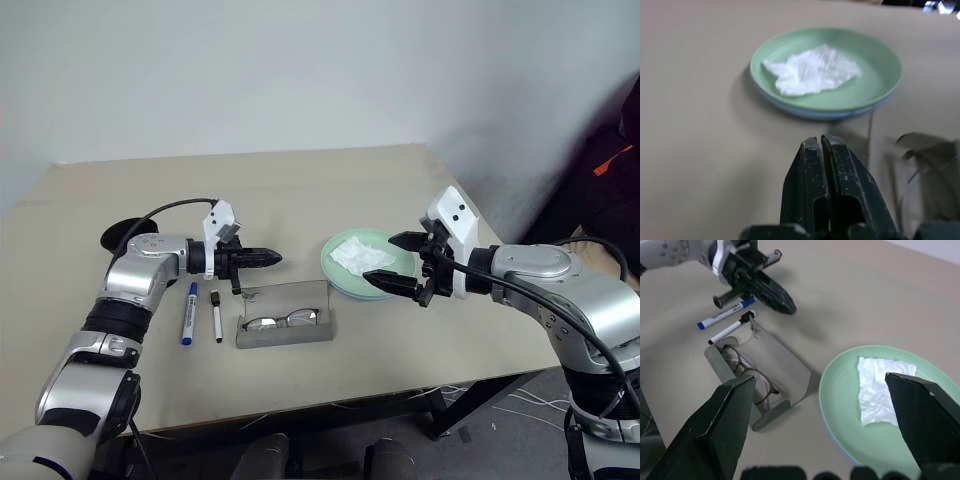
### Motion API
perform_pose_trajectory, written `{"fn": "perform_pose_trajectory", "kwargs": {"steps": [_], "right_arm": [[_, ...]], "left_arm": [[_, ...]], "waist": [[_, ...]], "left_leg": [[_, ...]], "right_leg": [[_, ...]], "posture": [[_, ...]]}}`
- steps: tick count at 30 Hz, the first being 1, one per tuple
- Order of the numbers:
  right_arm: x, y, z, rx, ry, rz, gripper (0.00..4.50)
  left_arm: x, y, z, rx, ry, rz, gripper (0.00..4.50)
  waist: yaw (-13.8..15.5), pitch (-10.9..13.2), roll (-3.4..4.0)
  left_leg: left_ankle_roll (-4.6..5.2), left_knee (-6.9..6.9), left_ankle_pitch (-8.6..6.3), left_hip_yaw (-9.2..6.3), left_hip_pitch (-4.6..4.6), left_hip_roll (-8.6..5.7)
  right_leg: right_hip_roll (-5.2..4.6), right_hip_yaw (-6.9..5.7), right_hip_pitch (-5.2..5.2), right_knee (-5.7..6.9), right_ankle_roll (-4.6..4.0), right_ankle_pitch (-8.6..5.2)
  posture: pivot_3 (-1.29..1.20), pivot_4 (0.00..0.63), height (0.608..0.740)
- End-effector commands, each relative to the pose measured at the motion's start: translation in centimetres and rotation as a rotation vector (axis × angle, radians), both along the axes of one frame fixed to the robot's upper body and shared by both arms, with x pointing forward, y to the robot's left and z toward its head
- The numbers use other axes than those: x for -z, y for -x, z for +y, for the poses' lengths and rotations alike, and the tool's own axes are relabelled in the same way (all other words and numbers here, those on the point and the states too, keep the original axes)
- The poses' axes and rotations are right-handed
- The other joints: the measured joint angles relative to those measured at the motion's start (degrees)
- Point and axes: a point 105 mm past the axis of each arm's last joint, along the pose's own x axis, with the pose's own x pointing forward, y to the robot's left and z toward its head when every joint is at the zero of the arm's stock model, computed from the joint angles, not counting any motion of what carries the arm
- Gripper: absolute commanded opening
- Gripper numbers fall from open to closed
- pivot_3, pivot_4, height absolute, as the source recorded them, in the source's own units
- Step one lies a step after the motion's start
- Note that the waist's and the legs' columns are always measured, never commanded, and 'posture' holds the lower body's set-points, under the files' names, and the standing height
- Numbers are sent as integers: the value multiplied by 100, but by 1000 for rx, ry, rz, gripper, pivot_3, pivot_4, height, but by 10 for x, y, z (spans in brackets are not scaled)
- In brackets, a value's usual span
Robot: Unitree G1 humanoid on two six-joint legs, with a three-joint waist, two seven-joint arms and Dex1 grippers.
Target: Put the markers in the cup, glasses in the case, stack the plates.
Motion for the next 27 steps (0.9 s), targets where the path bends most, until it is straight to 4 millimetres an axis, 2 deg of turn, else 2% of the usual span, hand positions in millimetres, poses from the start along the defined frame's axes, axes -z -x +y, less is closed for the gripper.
{"fn": "perform_pose_trajectory", "kwargs": {"steps": [1, 7, 14, 27], "right_arm": [[-14, 0, 3, -13, -4, -59, 4500], [-13, 1, 5, -18, -3, -61, 4500], [-15, 1, 7, -25, -6, -64, 4500], [-16, 0, 10, -32, -14, -70, 4500]], "left_arm": [[-4, 3, -4, 35, -26, -45, 9], [5, 28, -4, 158, -79, -2, 9], [13, 61, 5, 262, -141, 49, 9], [49, 83, 16, 183, -143, 139, 9]], "waist": [[-2, 0, 0], [-3, 0, 0], [0, 0, 1], [-3, -4, 9]], "left_leg": [[0, 0, 0, 0, 0, 0], [-1, -1, -1, 1, 0, 1], [-1, -3, -1, 2, 0, 2], [-2, -6, -2, 3, 4, 3]], "right_leg": [[0, 0, -1, 0, 0, 0], [-1, 0, -2, 0, 0, 0], [-2, 0, -6, 0, -1, 0], [-4, 1, -15, -2, 0, 0]], "posture": [[0, 0, 740], [0, 0, 740], [0, 0, 740], [0, 0, 740]]}}
